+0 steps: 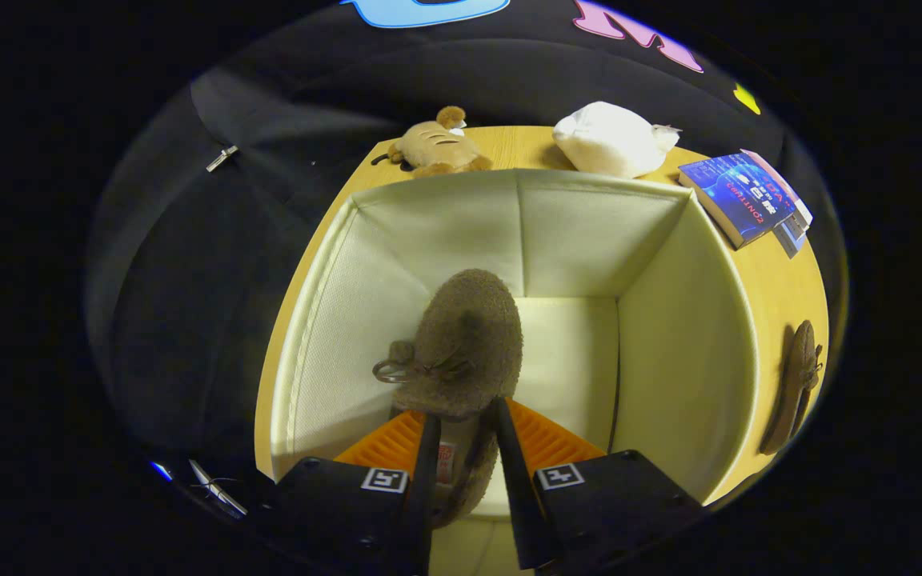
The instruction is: Open the storage box then place both shoes into the box .Put the left shoe in first, then the right shoe, with the right side of both shoes facing outward in a uniform manner.
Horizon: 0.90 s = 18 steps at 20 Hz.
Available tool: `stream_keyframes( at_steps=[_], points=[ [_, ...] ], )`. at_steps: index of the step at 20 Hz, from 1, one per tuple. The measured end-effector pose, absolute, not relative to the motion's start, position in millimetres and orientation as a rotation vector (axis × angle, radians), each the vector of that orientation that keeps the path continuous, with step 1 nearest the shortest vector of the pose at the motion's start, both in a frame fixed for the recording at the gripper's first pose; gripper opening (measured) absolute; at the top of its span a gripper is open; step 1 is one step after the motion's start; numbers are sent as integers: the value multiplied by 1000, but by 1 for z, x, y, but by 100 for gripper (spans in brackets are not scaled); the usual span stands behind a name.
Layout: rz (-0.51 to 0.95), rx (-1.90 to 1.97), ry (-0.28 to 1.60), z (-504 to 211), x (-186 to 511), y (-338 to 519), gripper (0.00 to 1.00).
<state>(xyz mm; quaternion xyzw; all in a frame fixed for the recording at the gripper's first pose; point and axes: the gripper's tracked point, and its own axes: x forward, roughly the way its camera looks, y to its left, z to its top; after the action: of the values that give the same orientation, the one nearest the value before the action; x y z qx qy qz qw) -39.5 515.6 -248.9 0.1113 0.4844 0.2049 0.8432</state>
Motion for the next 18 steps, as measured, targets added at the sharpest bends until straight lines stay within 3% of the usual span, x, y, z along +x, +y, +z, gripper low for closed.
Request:
stream_keyframes(
  at_steps=[2,3,7,9,18],
  points=[
    [463,252,1000,-242,-38,519,61],
    [473,247,987,-239,-38,518,73],
    [506,169,921,-226,-41,510,92],
    [528,140,863,-210,-41,504,96],
    [612,54,646,-146,-62,405,96]
  ],
)
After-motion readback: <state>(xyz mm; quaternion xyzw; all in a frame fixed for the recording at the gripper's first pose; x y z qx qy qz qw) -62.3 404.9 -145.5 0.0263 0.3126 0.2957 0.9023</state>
